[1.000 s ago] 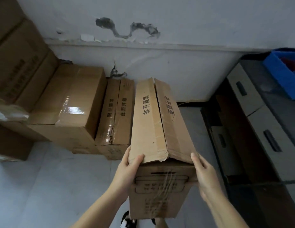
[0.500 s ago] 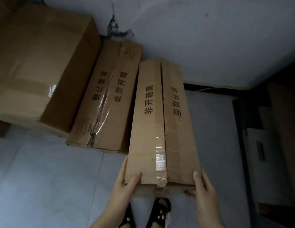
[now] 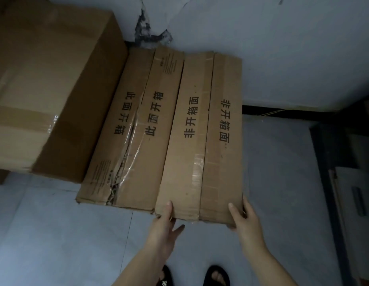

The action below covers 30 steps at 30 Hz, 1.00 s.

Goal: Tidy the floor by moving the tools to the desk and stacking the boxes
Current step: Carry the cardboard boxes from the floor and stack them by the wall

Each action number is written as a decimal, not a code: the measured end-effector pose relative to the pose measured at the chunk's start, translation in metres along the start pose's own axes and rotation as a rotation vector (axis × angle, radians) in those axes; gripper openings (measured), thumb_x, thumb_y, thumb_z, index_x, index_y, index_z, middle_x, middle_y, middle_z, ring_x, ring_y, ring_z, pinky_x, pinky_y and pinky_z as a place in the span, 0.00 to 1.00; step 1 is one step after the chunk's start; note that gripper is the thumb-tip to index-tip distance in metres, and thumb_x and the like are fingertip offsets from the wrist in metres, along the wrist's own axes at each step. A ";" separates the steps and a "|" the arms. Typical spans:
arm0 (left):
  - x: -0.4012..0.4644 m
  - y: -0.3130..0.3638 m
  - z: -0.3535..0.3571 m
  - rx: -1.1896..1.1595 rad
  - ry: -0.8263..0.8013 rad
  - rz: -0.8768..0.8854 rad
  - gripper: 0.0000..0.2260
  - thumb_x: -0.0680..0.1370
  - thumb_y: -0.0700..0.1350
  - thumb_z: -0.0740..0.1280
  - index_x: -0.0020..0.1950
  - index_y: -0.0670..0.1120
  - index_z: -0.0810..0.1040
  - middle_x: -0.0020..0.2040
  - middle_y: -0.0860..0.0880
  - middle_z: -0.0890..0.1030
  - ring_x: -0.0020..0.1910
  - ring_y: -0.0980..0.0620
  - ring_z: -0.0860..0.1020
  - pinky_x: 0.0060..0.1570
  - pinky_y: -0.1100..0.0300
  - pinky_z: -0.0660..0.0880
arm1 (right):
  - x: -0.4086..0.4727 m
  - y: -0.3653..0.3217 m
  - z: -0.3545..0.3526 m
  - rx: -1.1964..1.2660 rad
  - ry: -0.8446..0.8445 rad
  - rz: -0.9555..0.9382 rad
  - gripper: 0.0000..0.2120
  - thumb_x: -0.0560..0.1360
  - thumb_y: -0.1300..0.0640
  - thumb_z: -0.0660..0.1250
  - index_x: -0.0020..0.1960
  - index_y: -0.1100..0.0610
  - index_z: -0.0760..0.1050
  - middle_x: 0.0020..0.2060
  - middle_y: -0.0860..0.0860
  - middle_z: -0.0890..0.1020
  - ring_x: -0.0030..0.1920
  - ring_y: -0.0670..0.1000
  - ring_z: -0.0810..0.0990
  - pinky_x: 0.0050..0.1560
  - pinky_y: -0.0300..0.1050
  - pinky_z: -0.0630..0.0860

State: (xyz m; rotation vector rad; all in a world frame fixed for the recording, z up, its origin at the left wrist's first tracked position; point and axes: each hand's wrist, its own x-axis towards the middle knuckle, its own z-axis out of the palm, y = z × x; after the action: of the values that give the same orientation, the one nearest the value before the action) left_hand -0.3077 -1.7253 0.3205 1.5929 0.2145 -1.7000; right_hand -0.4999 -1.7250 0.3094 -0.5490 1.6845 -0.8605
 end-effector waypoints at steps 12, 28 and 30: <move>0.008 0.013 -0.010 0.184 0.049 -0.047 0.18 0.80 0.48 0.62 0.66 0.39 0.69 0.68 0.40 0.71 0.68 0.42 0.69 0.57 0.42 0.71 | 0.011 -0.002 0.005 -0.173 -0.101 0.037 0.25 0.78 0.52 0.64 0.73 0.45 0.62 0.68 0.45 0.71 0.67 0.48 0.70 0.66 0.57 0.71; -0.371 0.084 -0.020 1.022 -0.298 0.620 0.19 0.76 0.51 0.64 0.66 0.59 0.67 0.56 0.59 0.79 0.57 0.64 0.77 0.60 0.65 0.72 | -0.286 -0.217 -0.081 -0.696 -0.481 -0.467 0.31 0.71 0.37 0.58 0.68 0.30 0.46 0.67 0.27 0.53 0.65 0.23 0.52 0.61 0.19 0.48; -0.409 0.076 -0.030 1.085 -0.333 0.741 0.19 0.73 0.56 0.63 0.64 0.63 0.66 0.56 0.61 0.78 0.57 0.66 0.75 0.59 0.69 0.70 | -0.322 -0.219 -0.097 -0.692 -0.466 -0.507 0.31 0.71 0.37 0.59 0.69 0.31 0.47 0.65 0.24 0.52 0.63 0.20 0.50 0.58 0.15 0.48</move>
State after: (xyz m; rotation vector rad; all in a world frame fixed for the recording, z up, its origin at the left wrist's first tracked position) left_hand -0.2738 -1.5885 0.7133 1.6770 -1.4978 -1.4469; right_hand -0.5185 -1.6007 0.6905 -1.5693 1.3892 -0.4078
